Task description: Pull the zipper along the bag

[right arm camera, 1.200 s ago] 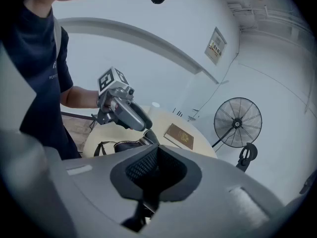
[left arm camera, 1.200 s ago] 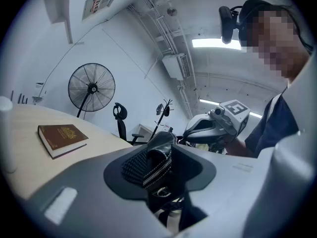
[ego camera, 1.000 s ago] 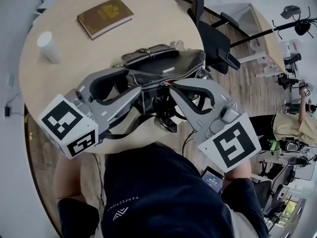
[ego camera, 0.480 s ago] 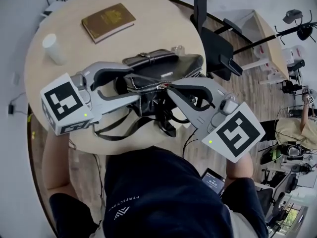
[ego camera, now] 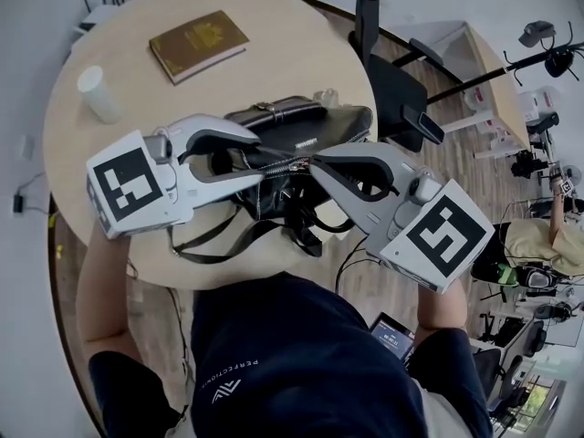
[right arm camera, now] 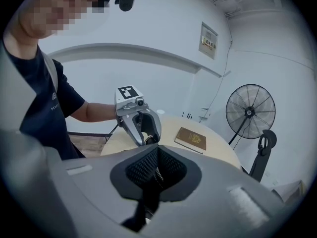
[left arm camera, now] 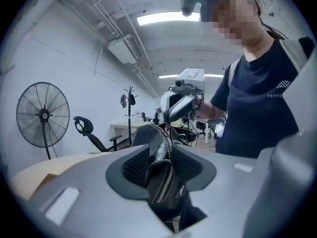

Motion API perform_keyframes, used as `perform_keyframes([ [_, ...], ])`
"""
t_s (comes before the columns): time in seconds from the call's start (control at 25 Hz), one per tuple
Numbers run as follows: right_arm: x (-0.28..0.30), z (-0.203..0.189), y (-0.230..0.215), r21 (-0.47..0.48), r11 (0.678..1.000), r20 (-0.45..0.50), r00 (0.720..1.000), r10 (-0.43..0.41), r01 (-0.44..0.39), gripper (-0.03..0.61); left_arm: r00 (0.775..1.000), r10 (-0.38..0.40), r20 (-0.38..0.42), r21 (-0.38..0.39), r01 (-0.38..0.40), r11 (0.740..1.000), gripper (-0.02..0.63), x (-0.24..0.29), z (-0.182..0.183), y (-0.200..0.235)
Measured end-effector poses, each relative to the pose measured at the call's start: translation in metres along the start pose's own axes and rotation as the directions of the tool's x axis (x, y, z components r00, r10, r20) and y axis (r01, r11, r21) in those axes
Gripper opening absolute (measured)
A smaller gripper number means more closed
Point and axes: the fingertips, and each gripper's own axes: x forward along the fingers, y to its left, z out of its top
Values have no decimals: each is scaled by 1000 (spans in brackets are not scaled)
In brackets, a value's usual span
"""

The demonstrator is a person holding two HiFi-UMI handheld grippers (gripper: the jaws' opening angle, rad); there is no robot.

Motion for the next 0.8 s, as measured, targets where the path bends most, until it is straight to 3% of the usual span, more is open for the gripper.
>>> perform_keyframes([
  [0.12, -1, 0, -1, 5, 1000, -4, 1000, 6, -6, 3, 1000, -22, -19, 1, 22, 1000, 139, -1, -1, -3],
  [0.32, -27, -6, -37, 9, 992, -19, 992, -125, 125, 2, 998, -38, -57, -26, 37, 999, 130, -7, -5, -3],
  [0.52, -26, -7, -23, 39, 999, 56, 998, -5, 2, 3, 997, -31, -72, -23, 29, 999, 132, -5, -9, -6],
  [0.6, -15, -5, -13, -19, 999, 68, 997, 46, -45, 6, 997, -28, -65, -23, 26, 999, 133, -4, -9, -7],
  [0.68, -8, -4, -4, -91, 992, 47, 995, 87, -83, 68, 999, -15, -52, -33, 14, 999, 133, -6, -9, -6],
  [0.8, -3, -2, 6, -131, 982, 0, 990, 140, -139, 86, 999, -6, -35, -40, 5, 999, 133, -7, -8, -6],
])
